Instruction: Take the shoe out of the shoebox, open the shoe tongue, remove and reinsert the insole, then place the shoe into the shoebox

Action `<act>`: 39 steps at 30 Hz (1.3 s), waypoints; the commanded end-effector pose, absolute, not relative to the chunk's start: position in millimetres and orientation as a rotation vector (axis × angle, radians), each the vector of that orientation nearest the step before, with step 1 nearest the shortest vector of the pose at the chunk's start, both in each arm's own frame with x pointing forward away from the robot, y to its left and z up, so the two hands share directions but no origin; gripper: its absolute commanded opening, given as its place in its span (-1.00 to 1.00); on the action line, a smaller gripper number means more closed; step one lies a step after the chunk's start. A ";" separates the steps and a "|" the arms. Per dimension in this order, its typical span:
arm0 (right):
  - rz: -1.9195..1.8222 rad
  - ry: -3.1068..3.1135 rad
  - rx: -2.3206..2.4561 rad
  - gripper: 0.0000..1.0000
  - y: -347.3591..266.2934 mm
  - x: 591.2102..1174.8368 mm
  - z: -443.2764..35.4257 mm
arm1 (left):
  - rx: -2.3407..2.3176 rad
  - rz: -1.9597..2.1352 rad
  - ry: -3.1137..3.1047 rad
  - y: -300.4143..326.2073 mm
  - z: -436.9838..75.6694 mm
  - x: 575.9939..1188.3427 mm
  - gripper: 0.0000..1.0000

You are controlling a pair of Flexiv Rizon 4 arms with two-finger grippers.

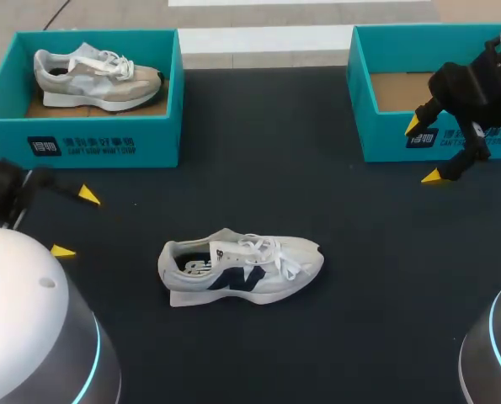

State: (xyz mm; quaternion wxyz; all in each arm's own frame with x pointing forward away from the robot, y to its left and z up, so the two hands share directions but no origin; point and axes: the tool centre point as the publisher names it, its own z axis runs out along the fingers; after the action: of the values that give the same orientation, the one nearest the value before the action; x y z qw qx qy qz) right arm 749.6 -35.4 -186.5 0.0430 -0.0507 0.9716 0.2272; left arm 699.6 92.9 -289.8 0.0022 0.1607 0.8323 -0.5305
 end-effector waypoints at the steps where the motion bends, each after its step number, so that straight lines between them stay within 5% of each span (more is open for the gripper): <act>1: 0.690 2.975 -0.154 1.00 -34.5 750.8 -186.9 | 0.259 -1.625 2.557 93.6 -301.8 687.1 1.00; 18: 0.690 2.975 -0.154 1.00 -34.5 750.8 -186.9 | 0.057 -1.770 2.493 106.3 -379.9 683.9 1.00; 39: 0.690 2.975 -0.154 1.00 -34.5 750.8 -186.9 | 0.000 -1.717 2.535 106.9 -389.8 681.3 1.00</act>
State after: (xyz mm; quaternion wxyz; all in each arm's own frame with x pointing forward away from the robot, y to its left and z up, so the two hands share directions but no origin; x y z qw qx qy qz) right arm 749.6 -35.4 -186.5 0.0430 -0.0507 0.9716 0.2272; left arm 683.7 107.7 -390.9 0.0375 0.0016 0.8265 -0.5616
